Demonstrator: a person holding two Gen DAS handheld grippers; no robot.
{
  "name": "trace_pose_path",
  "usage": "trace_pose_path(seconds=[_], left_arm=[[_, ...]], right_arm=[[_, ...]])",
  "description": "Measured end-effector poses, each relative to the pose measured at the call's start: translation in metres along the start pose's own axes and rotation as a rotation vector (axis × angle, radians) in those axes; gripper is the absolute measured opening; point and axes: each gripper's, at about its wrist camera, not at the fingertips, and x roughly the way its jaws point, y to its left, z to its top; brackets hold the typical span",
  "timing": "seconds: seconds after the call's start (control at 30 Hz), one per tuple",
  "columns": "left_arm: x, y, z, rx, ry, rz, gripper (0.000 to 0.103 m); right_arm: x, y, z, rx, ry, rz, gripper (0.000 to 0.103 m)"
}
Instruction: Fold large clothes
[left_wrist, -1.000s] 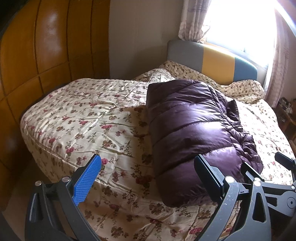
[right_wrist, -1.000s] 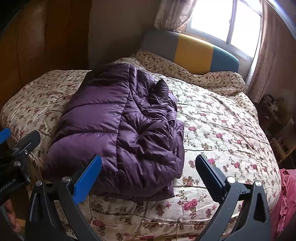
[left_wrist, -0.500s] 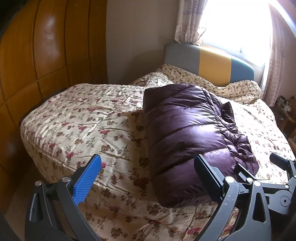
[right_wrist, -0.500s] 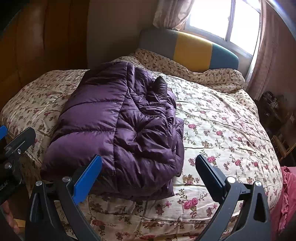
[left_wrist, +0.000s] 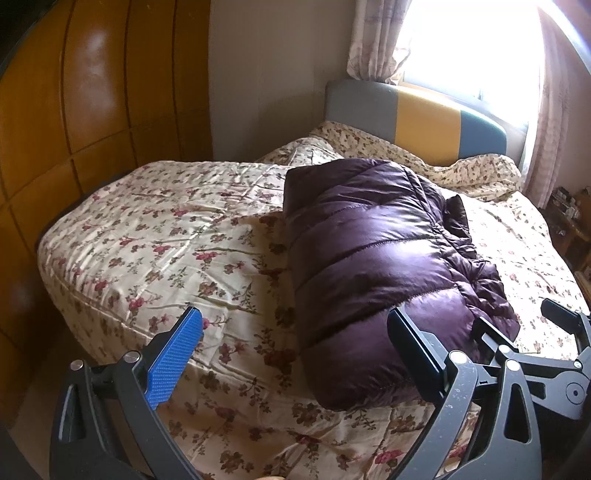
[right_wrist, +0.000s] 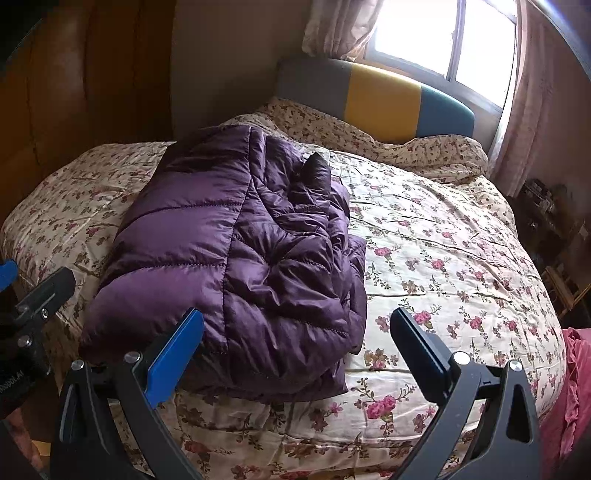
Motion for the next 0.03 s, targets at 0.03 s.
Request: trace_pose_path(seconds=[0.03], left_arm=[[-0.0001,0.0006,-0.0001,-0.001,-0.001,0.007,0.099]], right_arm=[[-0.0003,0.0004,0.0008,0.003,-0.003,0.002,0.101]])
